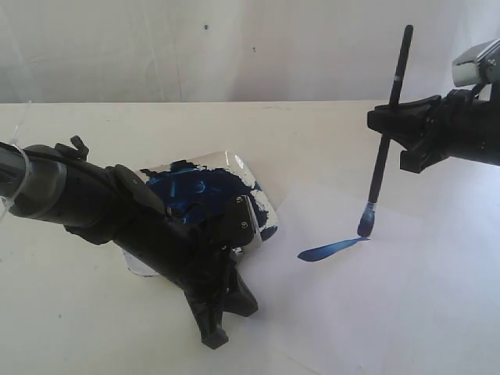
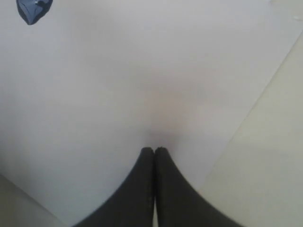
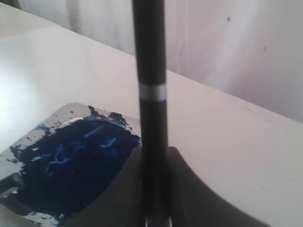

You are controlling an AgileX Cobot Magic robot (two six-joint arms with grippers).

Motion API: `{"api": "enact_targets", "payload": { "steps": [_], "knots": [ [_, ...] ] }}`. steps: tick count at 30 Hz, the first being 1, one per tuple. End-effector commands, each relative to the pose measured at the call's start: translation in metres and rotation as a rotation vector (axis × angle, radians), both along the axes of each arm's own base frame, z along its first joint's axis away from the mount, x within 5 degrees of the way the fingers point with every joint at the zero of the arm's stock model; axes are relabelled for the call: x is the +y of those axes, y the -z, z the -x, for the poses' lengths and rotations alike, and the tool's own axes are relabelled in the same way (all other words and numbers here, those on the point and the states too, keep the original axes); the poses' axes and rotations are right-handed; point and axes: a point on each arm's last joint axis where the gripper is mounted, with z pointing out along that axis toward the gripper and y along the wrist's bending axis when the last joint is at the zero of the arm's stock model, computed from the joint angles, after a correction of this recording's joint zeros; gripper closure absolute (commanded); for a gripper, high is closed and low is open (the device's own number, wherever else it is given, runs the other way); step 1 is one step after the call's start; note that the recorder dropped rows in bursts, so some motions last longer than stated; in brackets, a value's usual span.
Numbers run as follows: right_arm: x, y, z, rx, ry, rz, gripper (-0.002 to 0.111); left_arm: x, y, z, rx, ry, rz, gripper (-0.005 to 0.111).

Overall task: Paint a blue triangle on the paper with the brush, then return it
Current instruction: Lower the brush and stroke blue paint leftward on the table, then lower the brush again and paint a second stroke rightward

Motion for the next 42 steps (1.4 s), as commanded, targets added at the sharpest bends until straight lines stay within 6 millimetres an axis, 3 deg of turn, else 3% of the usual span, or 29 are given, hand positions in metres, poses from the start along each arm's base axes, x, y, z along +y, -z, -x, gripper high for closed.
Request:
{"api": "enact_targets", "payload": {
  "steps": [1,7,12,19,27,42],
  "knots": [
    [0.004,-0.017,0.010,-0.022,-0.085,-0.108,0.108,-0.002,-0.004,0.002,0.002,0.002,0.009,0.107],
    [0.029,-0.030,0.030,0.001,-0.081,-0.087,0.108,-0.002,-0.004,0.002,0.002,0.002,0.009,0.107],
    [0.048,-0.029,0.046,0.038,0.106,-0.062,0.108,-0.002,-0.004,0.002,0.002,0.002,0.009,0.107],
    [0.075,-0.020,0.053,0.028,0.137,-0.072,0.108,-0.002,-0.004,0.002,0.002,0.002,0.009,0.107],
    [0.079,-0.004,0.047,0.075,0.142,-0.047,0.108,-0.002,-0.004,0.002,0.004,0.003,0.009,0.107],
    [0.071,0.003,0.047,0.164,0.233,0.037,0.108,-0.002,-0.004,0.002,0.004,0.004,0.010,0.107]
  ]
}}
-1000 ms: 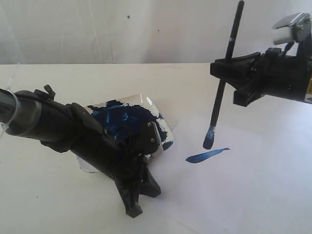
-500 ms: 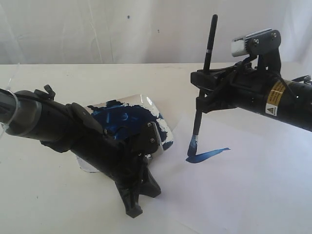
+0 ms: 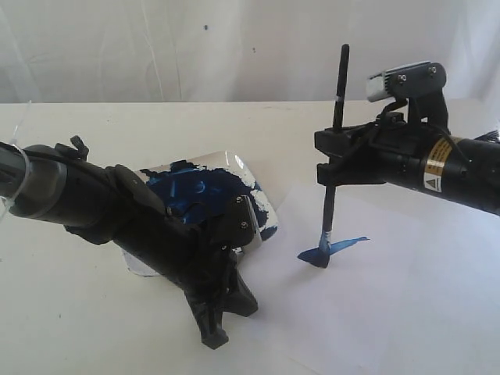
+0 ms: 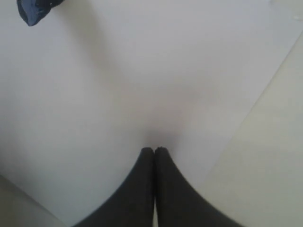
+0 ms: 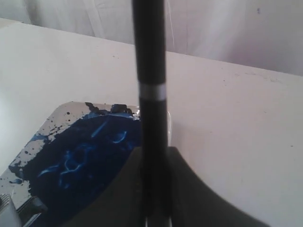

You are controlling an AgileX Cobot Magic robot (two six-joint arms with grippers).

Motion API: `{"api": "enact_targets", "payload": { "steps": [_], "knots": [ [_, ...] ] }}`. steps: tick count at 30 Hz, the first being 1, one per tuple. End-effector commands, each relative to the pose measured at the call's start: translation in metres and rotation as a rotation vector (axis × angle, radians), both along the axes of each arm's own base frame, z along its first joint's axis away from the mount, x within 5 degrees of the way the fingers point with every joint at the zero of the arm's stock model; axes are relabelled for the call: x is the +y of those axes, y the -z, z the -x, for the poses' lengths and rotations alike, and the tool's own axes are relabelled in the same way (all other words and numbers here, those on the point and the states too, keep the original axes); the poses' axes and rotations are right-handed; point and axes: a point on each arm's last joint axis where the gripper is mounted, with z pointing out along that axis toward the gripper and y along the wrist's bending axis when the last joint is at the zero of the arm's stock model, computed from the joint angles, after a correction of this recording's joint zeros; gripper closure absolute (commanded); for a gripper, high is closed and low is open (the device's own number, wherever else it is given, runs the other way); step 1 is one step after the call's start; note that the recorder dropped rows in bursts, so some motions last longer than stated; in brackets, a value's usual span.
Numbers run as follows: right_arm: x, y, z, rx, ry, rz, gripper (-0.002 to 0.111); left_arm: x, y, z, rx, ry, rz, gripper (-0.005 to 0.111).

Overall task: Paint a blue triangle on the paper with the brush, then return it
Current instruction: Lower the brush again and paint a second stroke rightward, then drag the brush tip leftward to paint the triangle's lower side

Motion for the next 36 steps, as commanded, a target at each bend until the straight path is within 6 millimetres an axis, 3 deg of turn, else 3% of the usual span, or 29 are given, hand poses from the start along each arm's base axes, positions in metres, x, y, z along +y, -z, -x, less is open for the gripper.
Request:
{"api": "enact_targets", "payload": {
  "steps": [1,15,25,36],
  "knots": [
    [-0.004,-0.003,0.003,0.021,0.029,0.032,0.108,-0.002,-0.004,0.002,0.004,0.004,0.010,0.107],
    [-0.032,-0.020,0.014,0.066,0.248,0.190,0.108,-0.002,-0.004,0.002,0.004,0.004,0.010,0.107],
    [-0.034,-0.040,0.021,0.001,0.251,0.150,0.108,-0.002,-0.004,0.002,0.004,0.004,0.010,0.107],
    [-0.020,-0.044,-0.006,-0.017,0.224,0.124,0.108,-0.002,-0.004,0.002,0.004,0.004,0.010,0.107]
  ]
}}
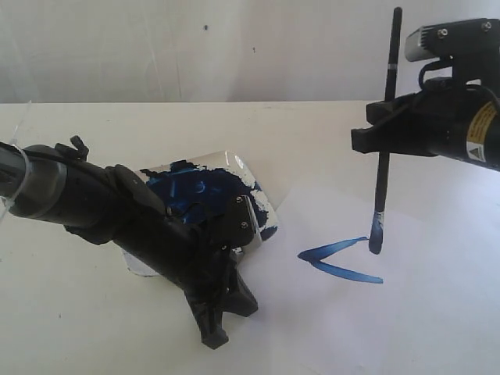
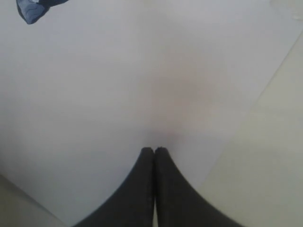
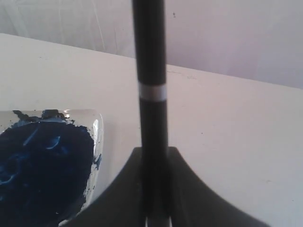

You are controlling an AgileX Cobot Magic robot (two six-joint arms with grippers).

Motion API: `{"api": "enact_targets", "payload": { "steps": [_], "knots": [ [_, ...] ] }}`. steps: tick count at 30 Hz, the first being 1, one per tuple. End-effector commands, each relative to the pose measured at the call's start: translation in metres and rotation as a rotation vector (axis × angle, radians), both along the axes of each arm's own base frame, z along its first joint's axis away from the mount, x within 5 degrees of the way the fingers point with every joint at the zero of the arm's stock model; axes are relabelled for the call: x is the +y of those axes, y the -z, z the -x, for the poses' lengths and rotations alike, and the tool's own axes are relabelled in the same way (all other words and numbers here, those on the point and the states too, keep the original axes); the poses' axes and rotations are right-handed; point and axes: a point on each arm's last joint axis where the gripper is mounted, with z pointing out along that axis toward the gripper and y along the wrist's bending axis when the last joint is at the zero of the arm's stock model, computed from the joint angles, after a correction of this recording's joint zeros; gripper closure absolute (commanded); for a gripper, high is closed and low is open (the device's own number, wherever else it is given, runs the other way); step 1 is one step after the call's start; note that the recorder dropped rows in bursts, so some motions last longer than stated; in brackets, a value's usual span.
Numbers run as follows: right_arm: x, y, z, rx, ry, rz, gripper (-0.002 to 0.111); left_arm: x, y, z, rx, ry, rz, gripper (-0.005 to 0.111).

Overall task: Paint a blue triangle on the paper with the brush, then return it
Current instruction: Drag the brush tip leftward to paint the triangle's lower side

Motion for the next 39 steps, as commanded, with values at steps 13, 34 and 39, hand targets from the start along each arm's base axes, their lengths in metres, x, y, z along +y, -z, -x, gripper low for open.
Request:
{"api": "enact_targets", "payload": {
  "steps": [13,34,39],
  "knots": [
    [0.011,0.012,-0.050,0.073,0.076,-0.018,0.108,-0.002,-0.004,0.002,0.002,0.002,0.009,0.107],
    [-0.001,0.028,-0.052,0.197,0.213,0.055,0.108,-0.002,-0.004,0.002,0.002,0.002,0.009,0.107],
    [-0.007,0.022,-0.047,0.211,0.267,0.060,0.108,-0.002,-0.004,0.002,0.002,0.002,0.009,0.107]
  ]
}}
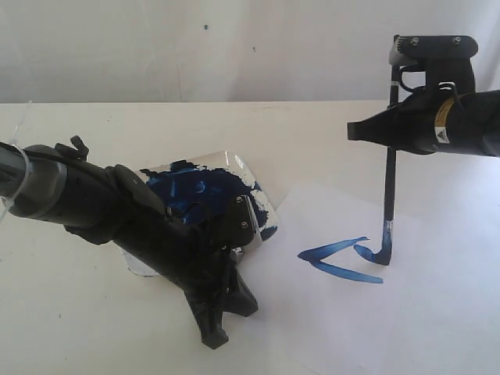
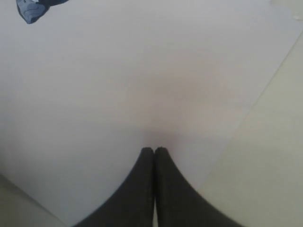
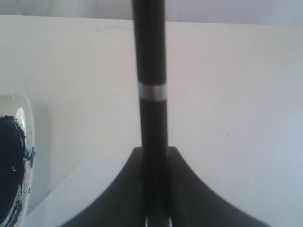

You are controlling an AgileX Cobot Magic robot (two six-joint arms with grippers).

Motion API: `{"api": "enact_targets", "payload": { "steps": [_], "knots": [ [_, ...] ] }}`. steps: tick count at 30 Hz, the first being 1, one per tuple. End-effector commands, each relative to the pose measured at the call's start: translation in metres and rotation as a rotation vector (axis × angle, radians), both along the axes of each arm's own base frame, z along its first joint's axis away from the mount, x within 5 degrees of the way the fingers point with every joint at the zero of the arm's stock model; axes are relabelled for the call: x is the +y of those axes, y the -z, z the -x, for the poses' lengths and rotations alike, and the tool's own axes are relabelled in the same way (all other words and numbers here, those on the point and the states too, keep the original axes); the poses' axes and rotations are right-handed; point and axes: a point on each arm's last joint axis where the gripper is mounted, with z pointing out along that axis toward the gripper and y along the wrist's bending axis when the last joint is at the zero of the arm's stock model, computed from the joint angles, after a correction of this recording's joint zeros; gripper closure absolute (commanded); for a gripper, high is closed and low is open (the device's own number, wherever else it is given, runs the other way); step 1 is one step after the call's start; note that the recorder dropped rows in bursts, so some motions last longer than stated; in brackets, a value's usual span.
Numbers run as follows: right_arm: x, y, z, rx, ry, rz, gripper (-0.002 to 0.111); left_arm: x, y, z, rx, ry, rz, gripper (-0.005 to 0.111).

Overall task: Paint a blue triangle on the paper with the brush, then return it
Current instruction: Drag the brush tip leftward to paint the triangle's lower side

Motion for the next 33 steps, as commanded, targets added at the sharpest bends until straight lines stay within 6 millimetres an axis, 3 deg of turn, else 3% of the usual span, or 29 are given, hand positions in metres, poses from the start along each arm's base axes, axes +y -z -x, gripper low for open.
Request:
{"api": "enact_targets", "payload": {
  "steps": [1,5,9,14,20,33],
  "knots": [
    [-0.009,-0.008,0.005,0.015,0.069,0.007,0.108,-0.002,-0.004,0.002,0.004,0.003,0.009,0.107],
    [-0.011,-0.019,0.009,-0.008,0.081,-0.018,0.108,-0.002,-0.004,0.002,0.004,0.003,0.009,0.107],
    [0.000,-0.032,0.010,-0.106,-0.019,-0.117,0.108,-0.002,-0.004,0.002,0.004,0.003,0.009,0.107],
    [0.007,-0.016,-0.006,-0.076,-0.039,-0.121,0.108,-0.002,-0.004,0.002,0.004,0.003,0.009,0.107],
    [0.012,-0.014,-0.017,-0.075,-0.038,-0.122,0.108,-0.002,-0.004,0.002,0.004,0.003,0.009,0.107],
    [0.005,0.001,-0.019,0.008,0.031,-0.041,0.108,-0.002,-0.004,0.002,0.004,0.003,0.009,0.107]
  ]
}}
